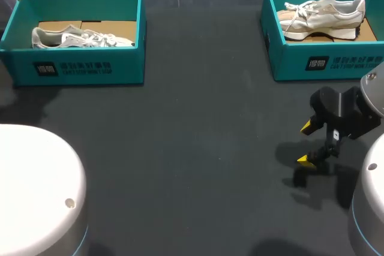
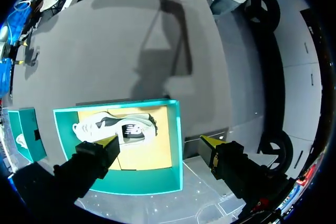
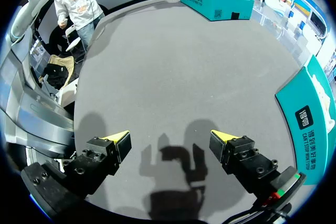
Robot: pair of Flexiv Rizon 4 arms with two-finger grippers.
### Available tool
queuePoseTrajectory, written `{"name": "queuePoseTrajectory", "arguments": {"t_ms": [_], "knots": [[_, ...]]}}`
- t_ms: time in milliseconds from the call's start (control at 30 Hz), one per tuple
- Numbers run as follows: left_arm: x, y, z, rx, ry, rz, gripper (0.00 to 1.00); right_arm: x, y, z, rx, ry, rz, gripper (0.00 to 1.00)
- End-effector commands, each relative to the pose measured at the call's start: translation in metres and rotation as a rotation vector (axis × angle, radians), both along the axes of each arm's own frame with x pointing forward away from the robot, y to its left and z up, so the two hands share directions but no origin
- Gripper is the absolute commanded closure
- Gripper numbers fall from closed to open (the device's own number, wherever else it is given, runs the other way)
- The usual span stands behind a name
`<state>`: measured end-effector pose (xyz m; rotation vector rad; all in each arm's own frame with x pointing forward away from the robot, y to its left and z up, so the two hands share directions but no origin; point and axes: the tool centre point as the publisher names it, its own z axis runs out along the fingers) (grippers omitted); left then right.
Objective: Take the shoe out of the shoebox, open the shoe tongue, remove and reinsert the insole, then place the shoe into the shoebox
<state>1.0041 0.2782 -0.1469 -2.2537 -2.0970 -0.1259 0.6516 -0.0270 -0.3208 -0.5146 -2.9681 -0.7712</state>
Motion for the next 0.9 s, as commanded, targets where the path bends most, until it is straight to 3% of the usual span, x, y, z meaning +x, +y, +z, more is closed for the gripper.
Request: {"name": "queuePoseTrajectory", "arguments": {"t_ms": [33,300,400,633,900], "knots": [[-0.001,0.002,0.01,-0.004,0.012,-0.013,0.0,-0.003,0.0,0.0,-0.002,-0.004,-0.001,0.0],[-0.001,0.002,0.01,-0.004,0.012,-0.013,0.0,-0.003,0.0,0.0,-0.002,-0.004,-0.001,0.0],[-0.001,0.002,0.01,-0.004,0.012,-0.013,0.0,0.012,-0.009,0.019,-0.048,0.02,-0.08,0.0],[-0.001,0.002,0.01,-0.004,0.012,-0.013,0.0,0.067,-0.025,0.061,-0.189,0.178,-0.273,0.0],[-0.001,0.002,0.01,-0.004,0.012,-0.013,0.0,0.14,-0.039,0.098,-0.272,0.226,-0.417,0.0]]}}
